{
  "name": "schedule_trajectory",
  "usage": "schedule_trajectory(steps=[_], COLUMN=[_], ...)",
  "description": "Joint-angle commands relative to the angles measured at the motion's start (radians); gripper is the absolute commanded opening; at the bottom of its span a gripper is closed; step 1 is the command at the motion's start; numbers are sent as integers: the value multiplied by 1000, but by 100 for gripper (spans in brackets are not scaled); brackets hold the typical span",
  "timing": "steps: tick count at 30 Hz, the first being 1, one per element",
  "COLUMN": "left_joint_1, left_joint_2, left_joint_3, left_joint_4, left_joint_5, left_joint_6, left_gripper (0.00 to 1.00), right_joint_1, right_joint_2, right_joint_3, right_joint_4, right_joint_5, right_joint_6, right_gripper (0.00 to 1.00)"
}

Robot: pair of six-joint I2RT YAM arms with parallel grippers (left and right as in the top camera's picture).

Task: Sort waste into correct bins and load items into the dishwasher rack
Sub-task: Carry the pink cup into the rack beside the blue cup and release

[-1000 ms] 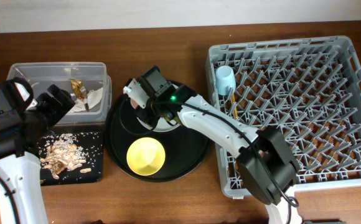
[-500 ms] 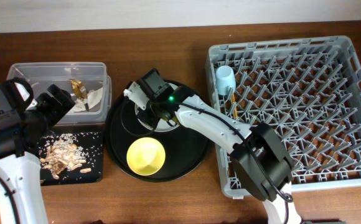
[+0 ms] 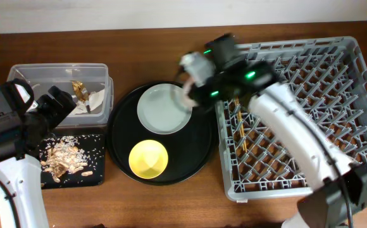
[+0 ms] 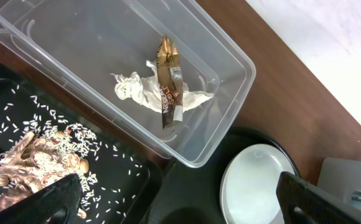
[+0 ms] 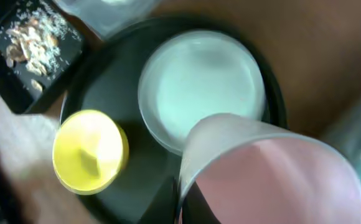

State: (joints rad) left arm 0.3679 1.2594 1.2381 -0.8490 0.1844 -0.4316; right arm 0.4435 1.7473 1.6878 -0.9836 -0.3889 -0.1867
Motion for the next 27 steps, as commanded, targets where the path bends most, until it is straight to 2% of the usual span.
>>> schedule_trajectory(steps=[1,3,5,7,12,18,23,27], left_joint_1=[7,7,7,7,7,7,7,7], left_joint_2=[-3,-3,-3,-3,-3,-3,-3,-3], left_joint_3=[8,8,8,8,8,8,8,8], left_joint_4=[2,2,2,2,2,2,2,2], left_joint_5=[10,10,10,10,10,10,10,10], left_joint_6=[-5,-5,-5,-5,-5,-5,-5,-5], left_gripper=[99,99,99,99,99,99,99,99], right_joint_1=[-177,-259,-336,-391,-495,-547,-550,-550], right_joint_2=[43,48,49,49,59,101,122,124], right_joint_3=[-16,-53,-117,-195,-399,-505,-507,-507], right_joint_4=[-85,-101,-92,-47,110,225,225,237], right_joint_5=[-330,-474,-538,-570,-821,-832,-830,-830], right_joint_6=[-55,-125,-158,-160,-274,-282,-296,-297], right_gripper=[4,4,4,4,4,5,29,28])
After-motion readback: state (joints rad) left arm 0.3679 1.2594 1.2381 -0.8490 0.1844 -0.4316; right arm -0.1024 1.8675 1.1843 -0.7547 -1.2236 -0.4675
